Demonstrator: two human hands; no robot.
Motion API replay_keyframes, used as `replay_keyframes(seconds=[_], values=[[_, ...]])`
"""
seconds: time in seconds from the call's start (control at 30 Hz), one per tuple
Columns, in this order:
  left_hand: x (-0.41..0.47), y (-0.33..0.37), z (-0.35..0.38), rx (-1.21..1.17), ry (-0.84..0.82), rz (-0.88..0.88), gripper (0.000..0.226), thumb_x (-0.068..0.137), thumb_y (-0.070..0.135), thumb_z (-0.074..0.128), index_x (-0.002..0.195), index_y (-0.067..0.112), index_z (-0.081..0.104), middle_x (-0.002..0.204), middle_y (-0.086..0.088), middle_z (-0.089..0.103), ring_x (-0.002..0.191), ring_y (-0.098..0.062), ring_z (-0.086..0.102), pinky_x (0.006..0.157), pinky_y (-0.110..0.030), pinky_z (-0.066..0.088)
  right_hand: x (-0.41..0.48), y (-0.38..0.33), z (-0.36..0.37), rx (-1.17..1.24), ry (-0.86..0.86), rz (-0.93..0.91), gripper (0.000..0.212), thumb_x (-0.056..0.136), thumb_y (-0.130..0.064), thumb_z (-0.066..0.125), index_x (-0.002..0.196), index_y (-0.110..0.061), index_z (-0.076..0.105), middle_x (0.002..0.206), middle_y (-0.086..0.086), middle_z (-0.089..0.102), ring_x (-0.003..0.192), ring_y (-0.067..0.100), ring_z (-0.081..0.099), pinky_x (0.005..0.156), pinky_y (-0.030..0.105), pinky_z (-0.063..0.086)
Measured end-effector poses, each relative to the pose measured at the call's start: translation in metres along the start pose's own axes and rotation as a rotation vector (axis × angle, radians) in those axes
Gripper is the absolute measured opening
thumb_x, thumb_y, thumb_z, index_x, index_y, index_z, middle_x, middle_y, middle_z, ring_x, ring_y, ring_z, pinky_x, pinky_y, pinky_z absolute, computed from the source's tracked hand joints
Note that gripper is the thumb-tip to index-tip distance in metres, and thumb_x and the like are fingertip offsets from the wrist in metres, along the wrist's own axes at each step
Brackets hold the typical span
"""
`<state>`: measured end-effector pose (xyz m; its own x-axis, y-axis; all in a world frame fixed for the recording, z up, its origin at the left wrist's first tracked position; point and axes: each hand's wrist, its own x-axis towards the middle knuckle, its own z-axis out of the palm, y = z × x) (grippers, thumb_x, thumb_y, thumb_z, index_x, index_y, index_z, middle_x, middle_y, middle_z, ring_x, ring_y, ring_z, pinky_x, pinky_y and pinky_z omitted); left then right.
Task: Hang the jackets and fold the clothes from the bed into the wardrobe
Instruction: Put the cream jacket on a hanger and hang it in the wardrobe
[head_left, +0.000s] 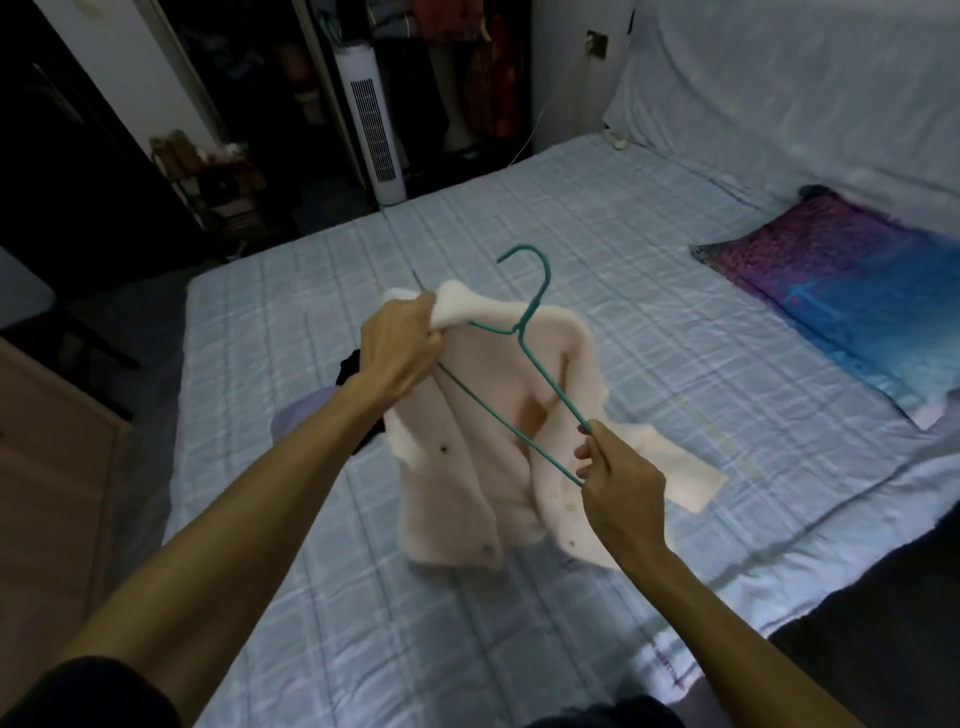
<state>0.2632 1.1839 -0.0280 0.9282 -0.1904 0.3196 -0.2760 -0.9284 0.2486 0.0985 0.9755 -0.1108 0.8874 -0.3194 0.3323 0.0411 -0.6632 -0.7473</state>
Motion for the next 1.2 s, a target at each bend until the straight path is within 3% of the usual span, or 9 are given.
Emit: replay_keyframes(seconds=[0.1,0.2,0.4,0.5,0.6,0.7,0.83,0.97,1.2], values=[[0.001,-0.007,0.007,-0.15,-0.02,0.107,0.037,0.075,0.022,0.043,0.099,-0.003,0.055,0.104,-0.021,0.05,0.095,-0.033,0.046,0.078,-0.039,0.039,-0.002,0.011,0.002,0.072,0.102,-0.055,0.031,0.085,0.005,0.043,0.103,-0.006,0.066,0.078,0.0,0.068,0.064,0.008,0.063,0.062,0.021,0.052],[0.007,-0.008,0.012,-0.309,-0.153,0.074,0.047,0.075,0.027,0.041,0.116,0.004,0.048,0.114,-0.013,0.047,0.098,-0.025,0.04,0.081,-0.038,0.034,0.004,0.014,0.002,0.067,0.143,-0.091,0.029,0.084,0.009,0.046,0.101,-0.002,0.066,0.076,0.002,0.069,0.066,0.008,0.064,0.067,0.008,0.049],[0.034,-0.004,0.014,-0.134,-0.219,0.107,0.049,0.066,0.038,0.067,0.098,0.012,0.039,0.09,-0.004,0.054,0.081,-0.031,0.056,0.064,-0.035,0.038,0.022,0.028,-0.011,-0.037,0.171,-0.22,0.035,0.085,-0.002,0.039,0.102,-0.004,0.069,0.077,-0.001,0.071,0.069,0.008,0.065,0.065,0.006,0.044],[0.04,-0.003,0.02,-0.146,-0.244,0.05,0.061,0.067,0.056,0.072,0.106,0.018,0.042,0.097,-0.005,0.063,0.082,-0.028,0.06,0.063,-0.035,0.044,0.042,0.035,-0.019,-0.102,0.171,-0.18,0.033,0.088,-0.011,0.038,0.098,-0.011,0.069,0.079,-0.004,0.07,0.068,0.015,0.066,0.078,0.025,0.053],[0.042,-0.004,0.026,-0.149,-0.195,0.049,0.078,0.059,0.075,0.059,0.113,0.02,0.052,0.108,-0.005,0.066,0.098,-0.03,0.061,0.074,-0.037,0.044,0.068,0.042,-0.02,-0.137,0.258,-0.202,0.021,0.092,-0.006,0.047,0.098,-0.01,0.066,0.087,0.001,0.07,0.083,0.021,0.065,0.11,0.041,0.034],[0.042,-0.002,0.028,-0.144,-0.121,0.132,0.081,0.063,0.073,0.051,0.116,0.013,0.06,0.108,-0.012,0.068,0.098,-0.033,0.063,0.073,-0.036,0.044,0.076,0.042,-0.012,-0.096,0.362,-0.386,0.025,0.085,0.006,0.052,0.104,-0.008,0.062,0.105,0.013,0.063,0.108,0.03,0.057,0.107,0.052,0.033],[0.04,0.002,0.031,-0.116,-0.089,0.206,0.084,0.067,0.069,0.045,0.121,0.006,0.059,0.11,-0.021,0.067,0.097,-0.041,0.063,0.075,-0.043,0.048,0.052,0.046,0.017,-0.044,0.228,-0.642,0.02,0.08,0.002,0.05,0.087,-0.006,0.068,0.103,0.018,0.061,0.1,0.035,0.056,0.097,0.047,0.04],[0.042,0.008,0.031,-0.1,-0.059,0.262,0.081,0.07,0.066,0.046,0.123,0.006,0.059,0.109,-0.023,0.067,0.097,-0.041,0.064,0.075,-0.044,0.048,0.039,0.075,0.049,-0.006,-0.128,-0.38,0.02,0.079,-0.006,0.05,0.081,-0.006,0.07,0.098,0.015,0.063,0.084,0.032,0.06,0.071,0.041,0.051],[0.041,0.022,0.033,-0.041,-0.036,0.239,0.076,0.069,0.064,0.048,0.118,0.007,0.061,0.105,-0.021,0.068,0.091,-0.039,0.065,0.072,-0.041,0.047,0.07,0.117,0.085,-0.083,-0.351,0.421,0.05,0.095,-0.035,0.047,0.137,-0.01,0.038,0.138,0.012,0.043,0.124,0.028,0.043,0.1,0.038,0.037]])
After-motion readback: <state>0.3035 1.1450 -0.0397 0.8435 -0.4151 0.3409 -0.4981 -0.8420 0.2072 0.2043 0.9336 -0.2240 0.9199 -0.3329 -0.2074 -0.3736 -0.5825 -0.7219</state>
